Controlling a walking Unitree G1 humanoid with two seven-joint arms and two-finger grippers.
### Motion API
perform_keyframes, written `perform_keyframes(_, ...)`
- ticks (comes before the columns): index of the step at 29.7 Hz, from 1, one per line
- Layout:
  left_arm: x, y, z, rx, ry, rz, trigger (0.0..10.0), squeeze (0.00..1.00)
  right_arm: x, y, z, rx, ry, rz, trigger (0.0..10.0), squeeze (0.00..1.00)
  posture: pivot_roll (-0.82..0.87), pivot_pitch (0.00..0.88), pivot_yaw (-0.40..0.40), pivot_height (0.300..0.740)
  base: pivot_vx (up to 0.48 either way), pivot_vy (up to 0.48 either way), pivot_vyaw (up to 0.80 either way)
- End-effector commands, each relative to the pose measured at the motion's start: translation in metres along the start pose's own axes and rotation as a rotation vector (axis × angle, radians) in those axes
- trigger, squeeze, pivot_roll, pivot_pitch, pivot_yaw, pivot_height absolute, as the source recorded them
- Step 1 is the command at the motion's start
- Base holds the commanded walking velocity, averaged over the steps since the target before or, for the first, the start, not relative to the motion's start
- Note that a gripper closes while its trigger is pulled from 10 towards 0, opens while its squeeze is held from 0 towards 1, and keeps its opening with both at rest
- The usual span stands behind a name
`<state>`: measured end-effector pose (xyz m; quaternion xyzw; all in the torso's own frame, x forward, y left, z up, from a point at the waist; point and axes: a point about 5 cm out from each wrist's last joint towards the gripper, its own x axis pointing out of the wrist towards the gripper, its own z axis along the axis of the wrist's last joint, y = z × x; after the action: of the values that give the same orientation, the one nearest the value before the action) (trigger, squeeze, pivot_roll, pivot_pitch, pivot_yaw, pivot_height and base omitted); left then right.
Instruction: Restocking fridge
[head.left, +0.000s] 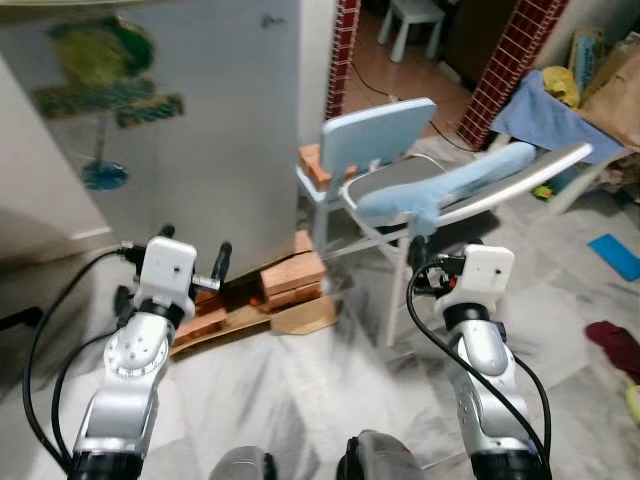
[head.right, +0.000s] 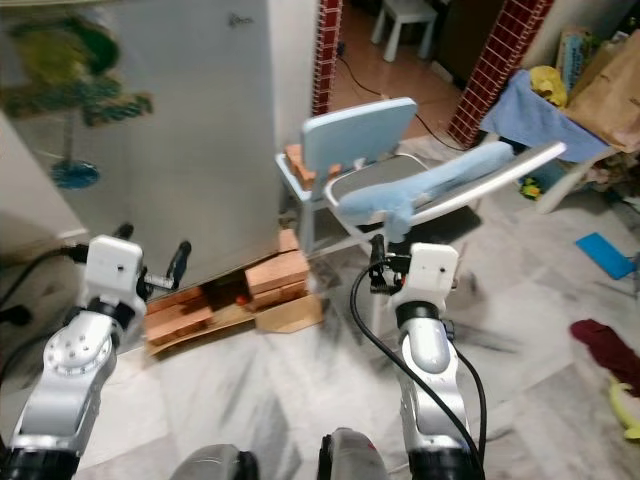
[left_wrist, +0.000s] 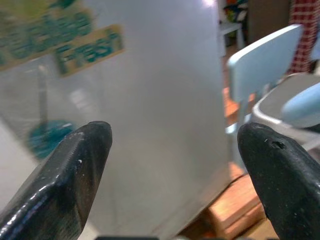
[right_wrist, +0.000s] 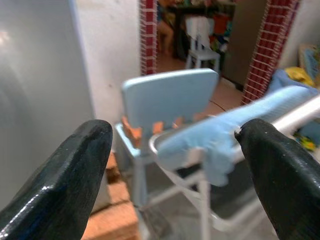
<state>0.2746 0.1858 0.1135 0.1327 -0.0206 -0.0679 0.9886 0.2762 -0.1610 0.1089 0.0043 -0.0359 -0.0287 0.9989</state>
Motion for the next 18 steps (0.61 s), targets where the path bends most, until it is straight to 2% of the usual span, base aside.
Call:
perform_keyframes(1,0.001,-0.002,-0.005,0.005,0.021,-0.009,10.0,0.0,-0.002,-0.009,-0.005,-0.018,0.016,-0.029,10.0,0.0,-0.02,0.023,0.002,0.74,0.0,0.48,-0.72)
perform_keyframes(7,0.0,-0.007,-0.011,0.003,0.032,-0.026,10.0,0.0,-0.005,-0.017,-0.01,-0.036,0.028,-0.046,10.0,0.0,-0.02,0.023,-0.001,0.74,0.0,0.48,-0.8)
perform_keyframes(14,-0.009,-0.013,-0.02,0.015,0.048,-0.042,10.0,0.0,-0.01,-0.024,-0.013,-0.037,0.031,-0.077,10.0,0.0,-0.01,0.006,-0.002,0.74,0.0,0.48,-0.8)
perform_keyframes(18,-0.014,-0.014,-0.023,0.004,0.043,-0.059,10.0,0.0,-0.018,-0.027,-0.019,-0.037,0.052,-0.084,10.0,0.0,-0.01,0.0,-0.002,0.74,0.0,0.0,0.0)
